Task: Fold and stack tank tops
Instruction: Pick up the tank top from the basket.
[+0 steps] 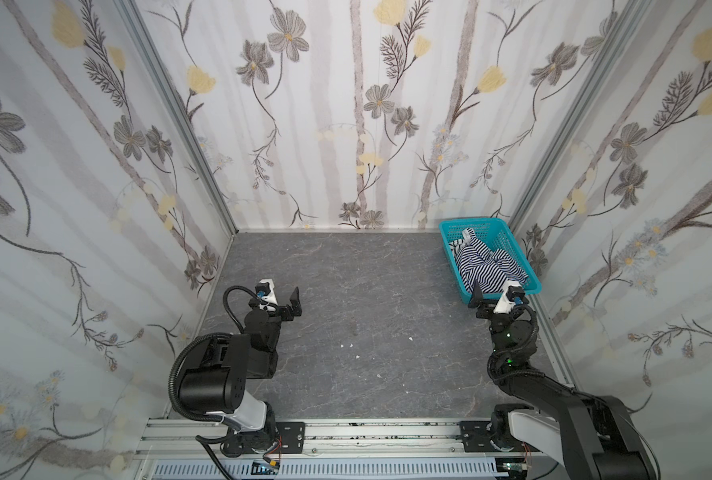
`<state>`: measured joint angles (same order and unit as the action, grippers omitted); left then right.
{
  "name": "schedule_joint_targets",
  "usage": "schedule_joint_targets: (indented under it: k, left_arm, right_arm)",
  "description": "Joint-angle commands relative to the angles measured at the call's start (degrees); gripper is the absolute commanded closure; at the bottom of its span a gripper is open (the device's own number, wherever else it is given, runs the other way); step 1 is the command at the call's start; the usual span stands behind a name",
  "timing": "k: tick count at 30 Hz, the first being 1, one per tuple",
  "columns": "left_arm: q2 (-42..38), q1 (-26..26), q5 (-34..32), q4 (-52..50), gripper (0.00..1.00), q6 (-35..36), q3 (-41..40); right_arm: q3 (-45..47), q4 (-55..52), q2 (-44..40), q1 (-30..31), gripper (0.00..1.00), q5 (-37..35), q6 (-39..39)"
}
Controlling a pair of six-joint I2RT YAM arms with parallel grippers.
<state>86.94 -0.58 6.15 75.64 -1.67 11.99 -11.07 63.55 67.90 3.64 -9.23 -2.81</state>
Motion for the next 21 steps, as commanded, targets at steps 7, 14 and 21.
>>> schedule_joint_targets:
  k: [7,14,21]
  left_arm:
    - [-9.1,-0.3,4.4,-8.1,0.00,0.8,1.6]
    - [-6.8,-0.2,6.9,-37.7,0.00,-0.6,21.4]
    - [1.1,3.9,15.0,-79.1,0.00,7.0,48.0]
  right_arm:
    - [-32.8,-65.6,-2.1,-5.9,0.00,-17.5,-23.4]
    - [-62.7,-87.8,15.3,-7.6,0.00,-10.1,-19.1]
    - [-76.0,-95.8,32.6,-11.2,0.04,2.4,-16.5]
